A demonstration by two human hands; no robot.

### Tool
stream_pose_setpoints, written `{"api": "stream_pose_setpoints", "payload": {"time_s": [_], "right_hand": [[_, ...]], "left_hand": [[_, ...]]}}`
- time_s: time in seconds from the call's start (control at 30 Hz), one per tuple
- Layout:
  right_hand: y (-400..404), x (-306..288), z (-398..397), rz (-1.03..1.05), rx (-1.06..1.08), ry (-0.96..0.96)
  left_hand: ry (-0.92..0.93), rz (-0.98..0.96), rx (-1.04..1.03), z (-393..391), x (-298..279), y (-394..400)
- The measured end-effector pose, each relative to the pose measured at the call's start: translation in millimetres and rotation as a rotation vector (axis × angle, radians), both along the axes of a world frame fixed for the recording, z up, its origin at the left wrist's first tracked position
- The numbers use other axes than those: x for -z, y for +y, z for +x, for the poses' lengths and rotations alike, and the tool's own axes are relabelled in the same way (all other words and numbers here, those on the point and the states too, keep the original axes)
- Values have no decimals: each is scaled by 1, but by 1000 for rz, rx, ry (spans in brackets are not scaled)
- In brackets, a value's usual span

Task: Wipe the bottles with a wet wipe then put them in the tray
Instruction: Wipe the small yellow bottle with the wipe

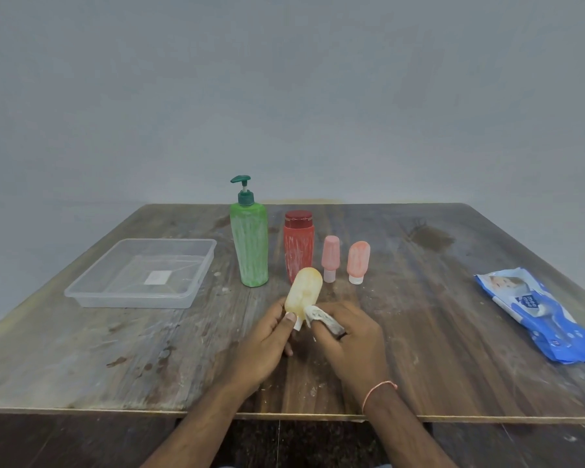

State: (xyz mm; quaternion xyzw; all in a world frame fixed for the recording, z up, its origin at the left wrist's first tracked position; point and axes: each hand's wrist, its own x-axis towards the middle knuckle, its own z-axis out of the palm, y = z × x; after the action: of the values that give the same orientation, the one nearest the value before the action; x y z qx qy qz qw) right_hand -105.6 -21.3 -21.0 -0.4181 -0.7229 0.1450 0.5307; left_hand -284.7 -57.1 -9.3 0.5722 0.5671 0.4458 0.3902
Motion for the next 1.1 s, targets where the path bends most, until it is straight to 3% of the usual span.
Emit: {"api": "stream_pose_setpoints", "payload": {"time_s": [0.17,0.33,0.43,0.63,0.8,0.97,1.1], "right_hand": [[-1,-4,0,-53,40,17],[-6,-8,-1,-4,34,-128],[-3,-8,-1,-54,156,-42],[-4,-5,0,-10,14,-28],[0,-4,1,-32,165,0],[-6,-5,0,19,-19,-39],[-3,-5,1,-13,179,-31]], "left_hand": [[112,-8,62,5,-6,-6],[109,-29,14,0,-1,1],[127,-31,32,2,-1,0],[126,-23,32,5,-7,-4],[163,-38,10,8,-6,-3],[91,-17,2,13,-8,-5],[162,5,6,15,-11,-8]]}}
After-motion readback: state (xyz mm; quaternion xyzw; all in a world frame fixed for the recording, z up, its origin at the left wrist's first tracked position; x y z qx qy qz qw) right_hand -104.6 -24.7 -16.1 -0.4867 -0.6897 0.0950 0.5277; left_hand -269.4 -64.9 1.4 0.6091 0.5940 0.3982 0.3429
